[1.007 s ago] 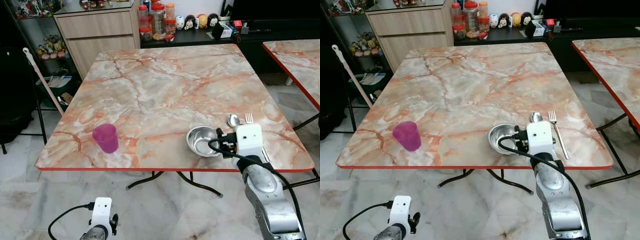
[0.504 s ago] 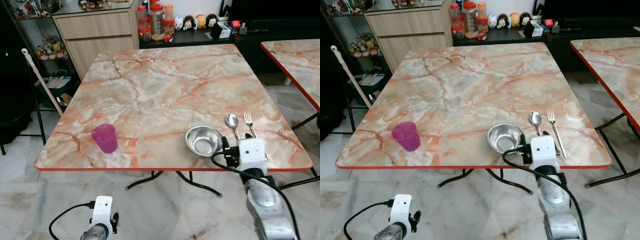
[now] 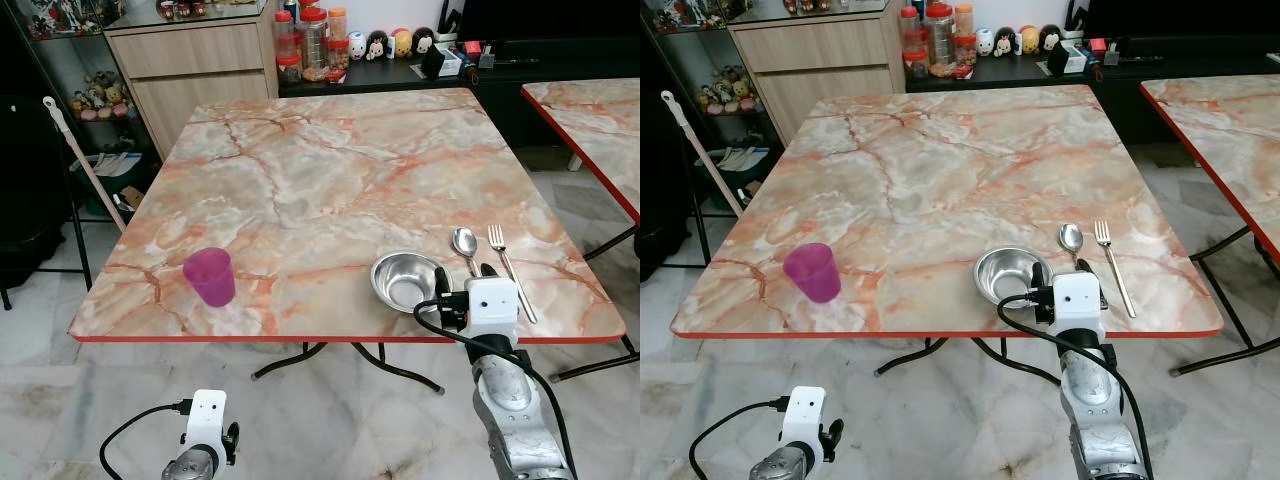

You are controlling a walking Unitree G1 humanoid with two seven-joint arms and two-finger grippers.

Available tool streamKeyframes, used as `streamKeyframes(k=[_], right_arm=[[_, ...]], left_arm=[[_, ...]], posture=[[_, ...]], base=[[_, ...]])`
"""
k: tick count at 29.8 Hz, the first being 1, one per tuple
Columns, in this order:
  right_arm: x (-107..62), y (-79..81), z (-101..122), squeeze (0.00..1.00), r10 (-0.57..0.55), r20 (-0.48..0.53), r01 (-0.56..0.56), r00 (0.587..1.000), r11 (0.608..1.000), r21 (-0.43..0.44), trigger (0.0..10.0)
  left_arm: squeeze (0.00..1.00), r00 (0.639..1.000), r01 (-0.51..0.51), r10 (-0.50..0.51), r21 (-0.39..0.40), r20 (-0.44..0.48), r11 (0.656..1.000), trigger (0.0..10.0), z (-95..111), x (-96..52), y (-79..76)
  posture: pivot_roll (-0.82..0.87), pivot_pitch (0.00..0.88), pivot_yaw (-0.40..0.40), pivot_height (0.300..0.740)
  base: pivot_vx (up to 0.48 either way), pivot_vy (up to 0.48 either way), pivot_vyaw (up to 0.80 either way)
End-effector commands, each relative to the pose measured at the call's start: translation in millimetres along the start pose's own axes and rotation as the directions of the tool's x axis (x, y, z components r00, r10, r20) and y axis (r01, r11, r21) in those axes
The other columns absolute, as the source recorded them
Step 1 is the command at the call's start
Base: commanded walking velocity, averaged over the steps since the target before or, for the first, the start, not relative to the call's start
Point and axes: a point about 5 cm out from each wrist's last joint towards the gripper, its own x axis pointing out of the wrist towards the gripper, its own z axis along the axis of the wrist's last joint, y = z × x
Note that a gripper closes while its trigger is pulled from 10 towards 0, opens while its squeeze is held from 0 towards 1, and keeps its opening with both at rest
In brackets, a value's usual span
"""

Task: Setting the table

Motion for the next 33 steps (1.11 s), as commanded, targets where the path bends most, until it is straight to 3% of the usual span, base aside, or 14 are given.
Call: streamKeyframes(k=[1, 12, 20, 33], right_arm=[[4.6, -3.2, 0, 0.0, -0.063, -0.012, 0.064, 0.998, 0.994, 0.091, 10.0], [12.3, -1.1, -5, 0.0, -0.11, -0.062, 0.121, 0.992, 0.964, 0.235, 10.0], [22.3, 9.6, -3, 0.0, -0.073, -0.072, 0.088, 0.995, 0.963, 0.253, 10.0], [30.0, 14.9, -5, 0.0, -0.087, -0.133, 0.124, 0.987, 0.944, 0.307, 10.0]], left_arm=[[0.0, 1.0, 0.009, -0.01, 0.028, 0.015, 1.0, 10.0, 3, 0.4, 0.3], [0.0, 1.0, 0.012, -0.013, 0.036, 0.019, 0.999, 10.0, 4, 0.7, -0.1], [0.0, 1.0, 0.013, -0.013, 0.035, 0.018, 0.999, 10.0, 4, 0.9, -1.5], [0.0, 1.0, 0.011, -0.011, 0.032, 0.017, 0.999, 10.0, 4, 0.9, -1.5]], posture=[[-0.04, 0.028, 0.069, 0.74], [-0.04, 0.026, 0.071, 0.74], [-0.03, 0.025, 0.065, 0.74], [-0.02, 0.02, 0.062, 0.74]], base=[[0.0, 0.0, 0.0], [0.0, 0.0, 0.0], [0.0, 0.0, 0.0], [0.0, 0.0, 0.0]])
